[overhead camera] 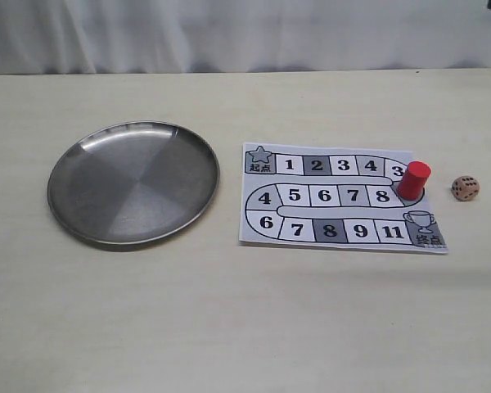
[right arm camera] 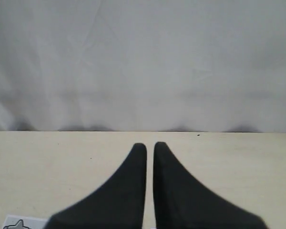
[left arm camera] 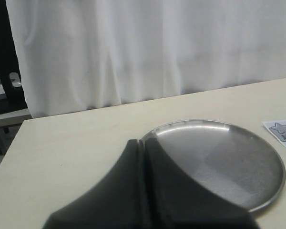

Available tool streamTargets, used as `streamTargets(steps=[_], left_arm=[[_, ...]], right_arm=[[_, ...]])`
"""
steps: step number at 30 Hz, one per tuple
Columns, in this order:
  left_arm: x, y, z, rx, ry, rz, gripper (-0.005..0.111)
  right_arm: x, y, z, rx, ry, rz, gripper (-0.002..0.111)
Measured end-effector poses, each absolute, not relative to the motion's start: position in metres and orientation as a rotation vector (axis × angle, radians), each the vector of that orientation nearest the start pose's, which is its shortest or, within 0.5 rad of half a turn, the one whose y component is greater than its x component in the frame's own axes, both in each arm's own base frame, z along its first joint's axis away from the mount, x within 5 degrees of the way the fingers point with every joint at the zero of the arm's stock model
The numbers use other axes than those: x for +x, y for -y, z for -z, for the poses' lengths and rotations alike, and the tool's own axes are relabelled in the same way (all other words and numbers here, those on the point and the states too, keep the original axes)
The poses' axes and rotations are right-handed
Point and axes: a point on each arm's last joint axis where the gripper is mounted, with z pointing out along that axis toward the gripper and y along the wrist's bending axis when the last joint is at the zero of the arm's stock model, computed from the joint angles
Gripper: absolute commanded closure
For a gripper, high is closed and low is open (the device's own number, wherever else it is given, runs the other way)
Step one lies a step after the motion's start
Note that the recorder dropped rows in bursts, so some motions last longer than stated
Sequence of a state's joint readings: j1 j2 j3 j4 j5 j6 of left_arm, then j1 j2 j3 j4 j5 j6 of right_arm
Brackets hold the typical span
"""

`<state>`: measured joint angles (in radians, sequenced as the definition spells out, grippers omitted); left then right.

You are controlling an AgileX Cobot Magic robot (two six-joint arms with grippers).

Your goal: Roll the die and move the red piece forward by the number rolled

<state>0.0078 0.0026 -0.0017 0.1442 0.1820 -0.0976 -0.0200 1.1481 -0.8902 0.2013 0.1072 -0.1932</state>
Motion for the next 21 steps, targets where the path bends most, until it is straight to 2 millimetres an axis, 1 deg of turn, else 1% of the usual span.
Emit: streamTargets(steps=[2,5,9,11,14,18,21], left_arm=[[0.056,-0.003,-0.197,0.011,-1.665,-0.061,0.107],[0.056,-0.003,-0.197,0.011,-1.665,-0.061,0.107],[0.056,-0.003,-0.197,0.011,-1.665,-0.061,0.107],[0.056,-0.003,-0.197,0.011,-1.665,-0.061,0.107],[0.056,-0.003,-0.197,0.011,-1.665,-0.061,0.107],[0.056,-0.003,-0.197,0.011,-1.665,-0.061,0.107],[0.056,-0.003,-0.197,0.011,-1.665,-0.061,0.107]], right_arm=[[0.236,0.003,-0.354,0.027,-1.815,-0.028,0.104],[0.202,0.001,-0.353,0.058,-1.767,-0.061,0.104],[0.157,0.0,-0.341,0.096,-1.706,-0.103,0.104],[0.137,0.0,-0.326,0.109,-1.694,-0.119,0.104],[0.115,-0.001,-0.295,0.146,-1.708,-0.156,0.104],[0.095,-0.001,-0.256,0.154,-1.725,-0.156,0.104],[0.084,-0.001,-0.233,0.138,-1.717,-0.133,0.104]])
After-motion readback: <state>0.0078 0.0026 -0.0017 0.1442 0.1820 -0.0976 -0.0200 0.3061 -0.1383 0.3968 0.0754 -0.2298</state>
